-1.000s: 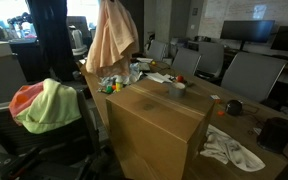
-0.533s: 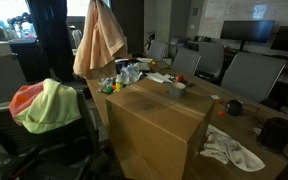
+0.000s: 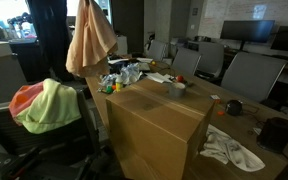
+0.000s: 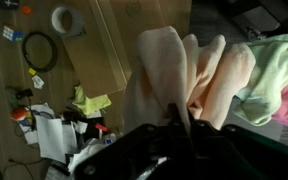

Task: Hang the shirts that are on the box on the back of the chair

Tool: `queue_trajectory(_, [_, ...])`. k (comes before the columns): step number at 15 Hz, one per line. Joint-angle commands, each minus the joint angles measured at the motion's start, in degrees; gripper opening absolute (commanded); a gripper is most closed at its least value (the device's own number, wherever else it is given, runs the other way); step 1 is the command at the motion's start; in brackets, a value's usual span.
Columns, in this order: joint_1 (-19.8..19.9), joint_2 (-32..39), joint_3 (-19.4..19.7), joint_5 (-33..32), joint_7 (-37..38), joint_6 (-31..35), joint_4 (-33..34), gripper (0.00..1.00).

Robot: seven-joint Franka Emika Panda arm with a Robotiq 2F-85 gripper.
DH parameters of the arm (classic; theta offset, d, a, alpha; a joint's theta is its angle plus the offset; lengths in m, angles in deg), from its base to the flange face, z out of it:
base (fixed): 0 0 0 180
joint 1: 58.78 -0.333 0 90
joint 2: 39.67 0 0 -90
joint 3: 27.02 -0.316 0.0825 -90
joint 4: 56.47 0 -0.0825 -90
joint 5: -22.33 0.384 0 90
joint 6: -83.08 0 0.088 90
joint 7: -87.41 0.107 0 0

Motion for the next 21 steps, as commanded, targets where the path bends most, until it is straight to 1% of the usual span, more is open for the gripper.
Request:
queue_trajectory(1, [-2.1, 1.4, 1.1, 5.6, -9.8, -3.5, 4.3, 0.01])
queue_trajectory(3, [-2.9, 2.1, 0.1, 7.1, -14.1, -6.6, 5.7, 0.01])
queue_trajectory(6, [-4.0, 3.4, -2.7, 5.9, -16.6, -10.9, 7.5, 0.01])
queue_trajectory(12, [-6.1, 7.3, -8.9, 2.2, -17.0, -15.9, 10.7, 0.01])
queue_trajectory(18, [-7.6, 9.8, -12.9, -1.7, -17.4, -17.4, 12.8, 0.01])
queue_trajectory(21, [-8.4, 11.9, -15.1, -4.7, -16.2, -18.5, 14.6, 0.01])
